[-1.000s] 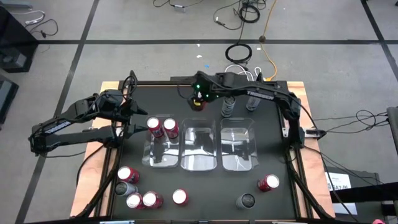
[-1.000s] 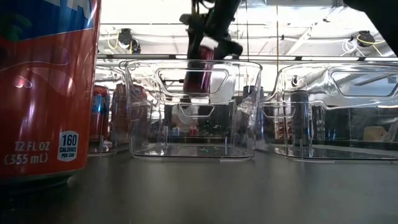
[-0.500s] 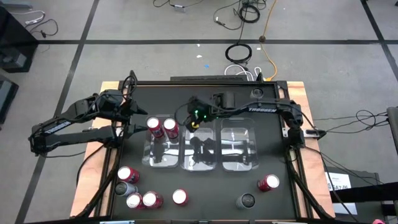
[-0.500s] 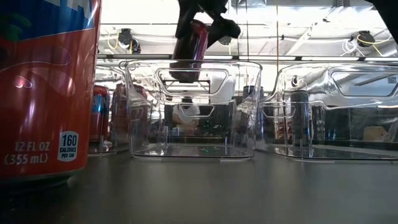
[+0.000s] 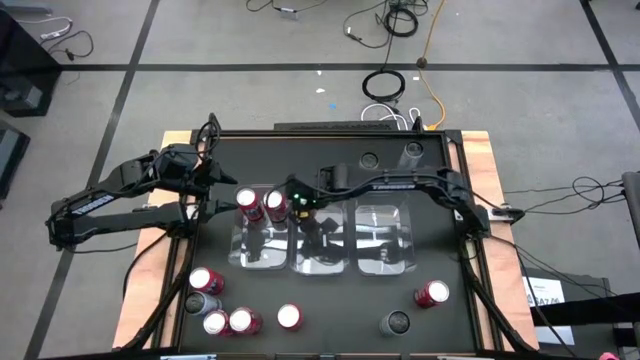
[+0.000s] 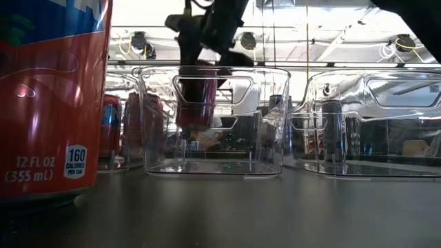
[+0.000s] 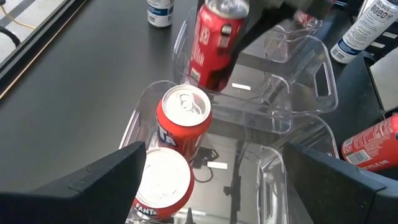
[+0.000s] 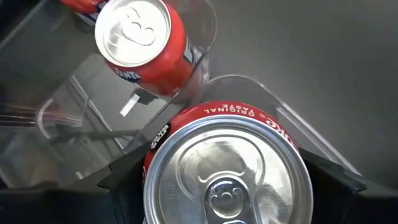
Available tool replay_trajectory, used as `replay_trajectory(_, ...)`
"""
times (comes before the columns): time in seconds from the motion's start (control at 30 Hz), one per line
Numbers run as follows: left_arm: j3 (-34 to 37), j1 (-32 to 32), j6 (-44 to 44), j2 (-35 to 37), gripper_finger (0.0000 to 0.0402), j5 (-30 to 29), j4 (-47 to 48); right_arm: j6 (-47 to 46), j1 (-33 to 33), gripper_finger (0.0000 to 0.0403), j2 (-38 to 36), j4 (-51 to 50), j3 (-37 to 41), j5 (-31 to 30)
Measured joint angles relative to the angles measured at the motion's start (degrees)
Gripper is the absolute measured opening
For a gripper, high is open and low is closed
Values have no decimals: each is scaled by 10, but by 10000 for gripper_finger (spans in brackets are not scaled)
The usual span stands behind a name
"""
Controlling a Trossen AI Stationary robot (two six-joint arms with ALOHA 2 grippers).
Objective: Sort soda cans
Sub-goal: Put the top red white soda can into the left transparent bin
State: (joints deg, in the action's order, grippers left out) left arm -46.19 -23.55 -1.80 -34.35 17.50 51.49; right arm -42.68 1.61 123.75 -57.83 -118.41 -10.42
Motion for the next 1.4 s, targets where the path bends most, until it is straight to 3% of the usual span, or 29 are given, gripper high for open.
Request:
replay_trajectory(0.43,0,0,2,0,385,0,0,-10,-1,295,62,13,1,0)
replay_trajectory(0.63,0,0,1,0,385,0,0,0,-1,299,62,12,1,0)
replay_trajectory(0.97,0,0,0,0,385,0,0,18,-2,345,62,9,0,-1)
replay_trajectory(1.4,0,0,0,-1,385,0,0,18,-4,350,62,6,0,0)
